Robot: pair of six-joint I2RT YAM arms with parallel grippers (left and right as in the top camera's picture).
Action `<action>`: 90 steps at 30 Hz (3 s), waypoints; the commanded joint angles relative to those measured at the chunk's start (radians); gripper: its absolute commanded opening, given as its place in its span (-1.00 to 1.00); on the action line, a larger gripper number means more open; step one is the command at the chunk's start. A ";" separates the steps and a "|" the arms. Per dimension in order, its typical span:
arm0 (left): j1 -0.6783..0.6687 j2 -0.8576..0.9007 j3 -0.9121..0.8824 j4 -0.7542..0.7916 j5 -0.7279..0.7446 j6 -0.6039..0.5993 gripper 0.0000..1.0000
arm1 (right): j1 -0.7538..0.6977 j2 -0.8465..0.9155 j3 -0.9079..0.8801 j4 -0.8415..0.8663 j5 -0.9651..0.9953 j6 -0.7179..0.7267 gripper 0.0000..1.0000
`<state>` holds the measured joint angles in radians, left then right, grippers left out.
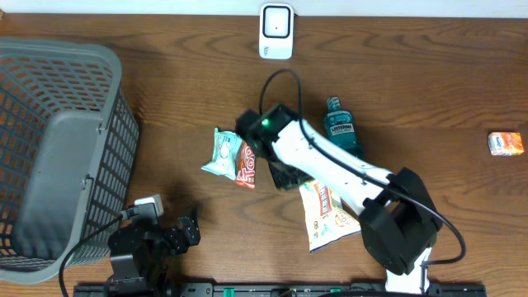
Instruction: Scan the item barcode
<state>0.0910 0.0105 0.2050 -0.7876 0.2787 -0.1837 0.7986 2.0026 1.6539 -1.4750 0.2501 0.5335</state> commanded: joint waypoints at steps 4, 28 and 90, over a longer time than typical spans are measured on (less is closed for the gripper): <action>0.004 -0.002 -0.003 -0.072 0.000 -0.002 0.96 | -0.002 -0.005 -0.066 -0.036 0.031 0.088 0.47; 0.004 -0.002 -0.003 -0.072 0.000 -0.002 0.96 | -0.082 -0.005 -0.521 0.541 -0.406 -0.275 -0.98; 0.004 -0.002 -0.003 -0.072 0.000 -0.002 0.96 | -0.368 -0.007 -0.190 0.741 -1.263 1.100 -0.97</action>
<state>0.0910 0.0105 0.2062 -0.7883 0.2787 -0.1837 0.4488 1.9984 1.4563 -0.7696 -0.8352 1.2240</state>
